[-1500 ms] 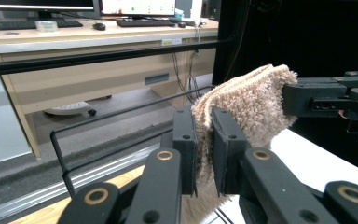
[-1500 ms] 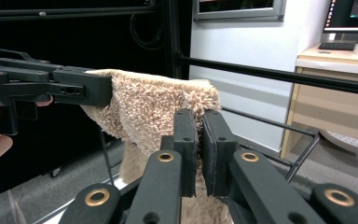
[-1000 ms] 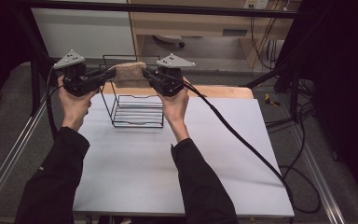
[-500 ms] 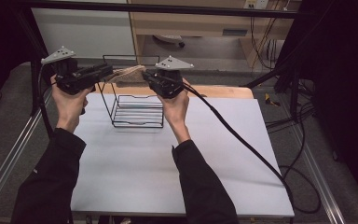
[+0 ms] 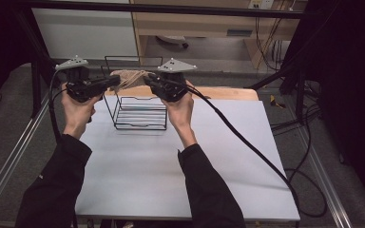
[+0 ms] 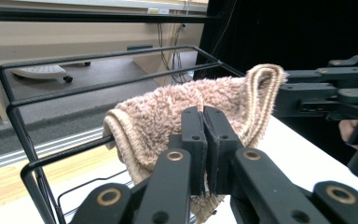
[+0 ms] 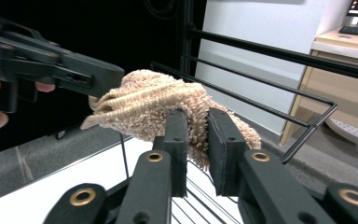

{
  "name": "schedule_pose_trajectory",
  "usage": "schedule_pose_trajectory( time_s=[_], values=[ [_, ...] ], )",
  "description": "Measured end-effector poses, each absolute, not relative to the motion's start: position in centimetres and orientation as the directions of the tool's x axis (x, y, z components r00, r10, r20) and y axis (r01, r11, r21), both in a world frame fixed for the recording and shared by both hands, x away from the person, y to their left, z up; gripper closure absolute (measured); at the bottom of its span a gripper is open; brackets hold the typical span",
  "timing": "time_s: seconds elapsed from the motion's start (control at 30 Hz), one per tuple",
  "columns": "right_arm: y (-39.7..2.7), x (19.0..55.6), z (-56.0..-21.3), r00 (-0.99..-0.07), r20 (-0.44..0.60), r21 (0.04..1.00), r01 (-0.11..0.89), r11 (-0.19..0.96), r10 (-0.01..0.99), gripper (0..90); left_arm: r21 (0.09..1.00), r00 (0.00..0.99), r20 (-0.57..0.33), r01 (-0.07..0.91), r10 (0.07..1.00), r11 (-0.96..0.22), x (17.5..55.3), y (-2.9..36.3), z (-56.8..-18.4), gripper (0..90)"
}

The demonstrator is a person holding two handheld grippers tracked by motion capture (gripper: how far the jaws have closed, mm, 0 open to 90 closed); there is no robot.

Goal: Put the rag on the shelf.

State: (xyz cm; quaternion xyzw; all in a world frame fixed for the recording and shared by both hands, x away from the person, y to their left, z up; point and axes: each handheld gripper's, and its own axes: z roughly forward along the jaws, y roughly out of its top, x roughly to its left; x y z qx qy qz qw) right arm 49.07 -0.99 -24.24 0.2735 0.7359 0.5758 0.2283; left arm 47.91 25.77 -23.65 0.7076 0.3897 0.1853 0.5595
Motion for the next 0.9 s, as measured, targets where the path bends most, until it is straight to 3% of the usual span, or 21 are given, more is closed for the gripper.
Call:
schedule_pose_trajectory(
  time_s=[0.37, 0.6, 0.9],
  values=[
    [-2.0, 48.1, -22.9, -0.754, -0.027, 0.976, 0.121, 0.179, 0.656, 70.7, 0.927, 0.611, -0.154, 0.361, 0.777, -0.1, 48.5, 25.0, -24.8, 88.9],
    [-1.6, 48.6, -23.7, -0.774, 0.03, 0.956, 0.208, 0.208, 0.633, 88.4, 0.931, 0.613, -0.148, 0.35, 0.776, -0.099, 48.4, 24.9, -25.5, 88.9],
    [-0.4, 48.9, -25.9, -0.771, 0.014, 0.936, 0.234, 0.263, 0.637, 90.0, 0.931, 0.612, -0.133, 0.346, 0.779, -0.113, 47.8, 25.4, -26.1, 88.5]
  ],
)
